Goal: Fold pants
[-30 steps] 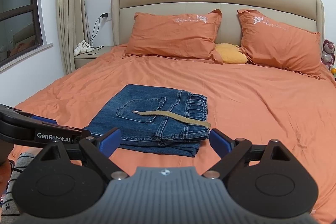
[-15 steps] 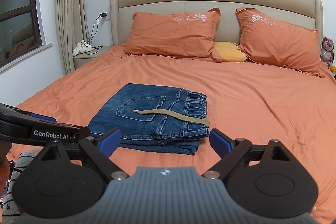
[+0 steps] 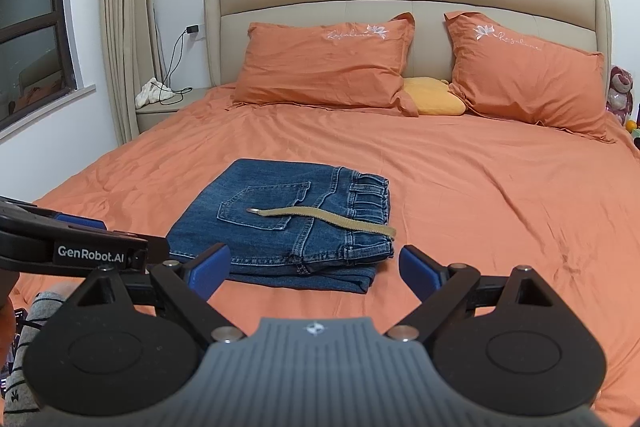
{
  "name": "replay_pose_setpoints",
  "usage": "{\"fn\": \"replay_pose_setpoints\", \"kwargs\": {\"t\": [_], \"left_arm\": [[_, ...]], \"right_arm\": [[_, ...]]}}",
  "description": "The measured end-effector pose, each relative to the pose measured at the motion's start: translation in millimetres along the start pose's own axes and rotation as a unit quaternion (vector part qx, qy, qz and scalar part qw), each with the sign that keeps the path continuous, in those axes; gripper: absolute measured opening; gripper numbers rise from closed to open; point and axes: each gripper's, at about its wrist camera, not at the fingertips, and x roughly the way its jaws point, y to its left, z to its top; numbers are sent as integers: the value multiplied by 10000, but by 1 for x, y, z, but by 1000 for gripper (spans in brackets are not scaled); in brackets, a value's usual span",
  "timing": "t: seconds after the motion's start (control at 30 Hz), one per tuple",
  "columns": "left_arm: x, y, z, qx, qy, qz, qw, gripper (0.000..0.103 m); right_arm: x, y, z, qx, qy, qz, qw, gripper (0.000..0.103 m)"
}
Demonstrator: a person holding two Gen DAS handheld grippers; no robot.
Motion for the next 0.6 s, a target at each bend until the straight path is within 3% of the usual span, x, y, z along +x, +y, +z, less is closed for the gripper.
{"fn": "replay_pose_setpoints", "kwargs": {"t": [0.6], "left_arm": [[-9,-2,-1,16,-150,-59,9999,83]], "right_arm": [[-5,0,-1,20,-54,-10,10000,88]]}}
